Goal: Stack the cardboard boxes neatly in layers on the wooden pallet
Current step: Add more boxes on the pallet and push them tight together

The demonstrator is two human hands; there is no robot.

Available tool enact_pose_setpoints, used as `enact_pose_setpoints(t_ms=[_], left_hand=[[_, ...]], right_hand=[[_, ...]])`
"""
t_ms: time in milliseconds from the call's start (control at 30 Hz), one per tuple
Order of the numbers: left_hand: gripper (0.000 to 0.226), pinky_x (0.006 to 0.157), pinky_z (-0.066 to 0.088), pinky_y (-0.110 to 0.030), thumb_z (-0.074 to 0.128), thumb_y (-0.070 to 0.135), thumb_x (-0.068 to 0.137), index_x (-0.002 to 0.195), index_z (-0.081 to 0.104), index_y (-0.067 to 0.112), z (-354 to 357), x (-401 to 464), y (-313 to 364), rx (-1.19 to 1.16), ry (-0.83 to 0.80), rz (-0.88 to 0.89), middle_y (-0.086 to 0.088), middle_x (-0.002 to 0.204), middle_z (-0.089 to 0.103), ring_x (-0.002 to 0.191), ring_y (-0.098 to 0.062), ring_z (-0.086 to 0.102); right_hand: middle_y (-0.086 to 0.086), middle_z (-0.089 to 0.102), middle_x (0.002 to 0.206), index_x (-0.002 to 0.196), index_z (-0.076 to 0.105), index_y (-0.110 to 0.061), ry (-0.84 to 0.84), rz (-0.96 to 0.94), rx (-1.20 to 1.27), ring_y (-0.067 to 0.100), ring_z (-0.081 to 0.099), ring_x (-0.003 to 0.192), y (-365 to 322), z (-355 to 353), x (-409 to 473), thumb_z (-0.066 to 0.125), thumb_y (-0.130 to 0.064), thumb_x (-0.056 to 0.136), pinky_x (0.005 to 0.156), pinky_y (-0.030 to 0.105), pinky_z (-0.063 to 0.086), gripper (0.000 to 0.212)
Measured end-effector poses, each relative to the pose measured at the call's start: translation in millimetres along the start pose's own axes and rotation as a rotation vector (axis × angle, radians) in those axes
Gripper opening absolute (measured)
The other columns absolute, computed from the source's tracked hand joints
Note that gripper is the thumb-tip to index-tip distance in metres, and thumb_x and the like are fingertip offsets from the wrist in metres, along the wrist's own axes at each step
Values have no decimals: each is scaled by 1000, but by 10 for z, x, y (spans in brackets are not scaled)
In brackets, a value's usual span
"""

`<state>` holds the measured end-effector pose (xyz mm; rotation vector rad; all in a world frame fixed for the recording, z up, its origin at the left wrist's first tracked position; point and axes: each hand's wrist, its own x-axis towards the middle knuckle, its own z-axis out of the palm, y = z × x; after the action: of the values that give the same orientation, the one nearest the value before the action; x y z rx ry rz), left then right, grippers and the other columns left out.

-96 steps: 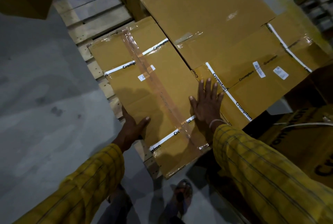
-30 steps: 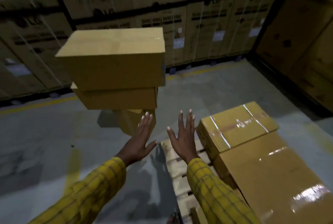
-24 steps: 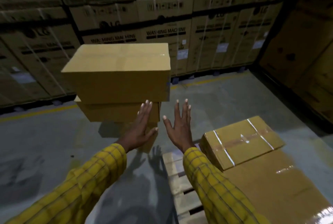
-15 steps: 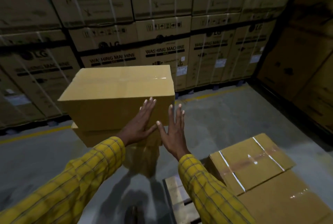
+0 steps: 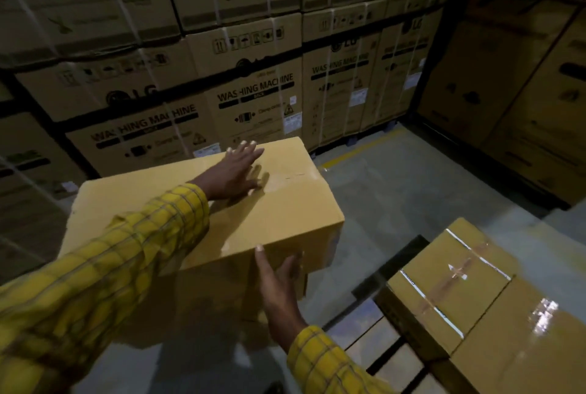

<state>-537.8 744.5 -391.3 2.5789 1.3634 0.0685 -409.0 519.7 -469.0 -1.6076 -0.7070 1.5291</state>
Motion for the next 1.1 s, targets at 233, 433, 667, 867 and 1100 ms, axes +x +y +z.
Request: enact_pose_setpoints(t_ms=[233,433,667,867,1100], left_hand=[[94,117,28,-62,32,86,87,151,41,18,22,375,-737,97,-3,-263,-20,150,51,136,-39,48],[99,92,46,-50,15,99,78,140,42,27,37,415,-741,148,-7,-293,-21,134,61,116,-42,59],[101,99,47,-46,21,96,81,154,36,27,-174,515,-297,121,-18,-245,-18,144,57,125,-39,57],[96,95,48,-43,26,89,88,156,38,22,-564,882,734,156,7,-108,-17,145,58,125,-39,58],[98,90,52,-49,37,94,80,137,50,15,-752,1255,2490,13,156,52,-21,125,65,109,-41,62]], right_hand=[[3,18,170,152,-38,-30,99,153,335,30,33,150,-92,681,327,67,-96,50,122,46,35,161],[10,13,171,145,-47,-24,173,247,404,37,34,147,-214,808,401,59,-91,70,117,52,39,146],[1,46,148,164,-6,-31,208,266,545,31,52,129,-326,525,350,71,-100,33,108,53,47,167],[3,71,120,140,55,-26,164,162,507,30,67,107,-804,-707,39,86,-66,68,83,53,61,88],[5,78,92,102,77,-14,364,-79,379,28,76,77,-1162,-2955,-447,81,-48,84,75,51,63,38]])
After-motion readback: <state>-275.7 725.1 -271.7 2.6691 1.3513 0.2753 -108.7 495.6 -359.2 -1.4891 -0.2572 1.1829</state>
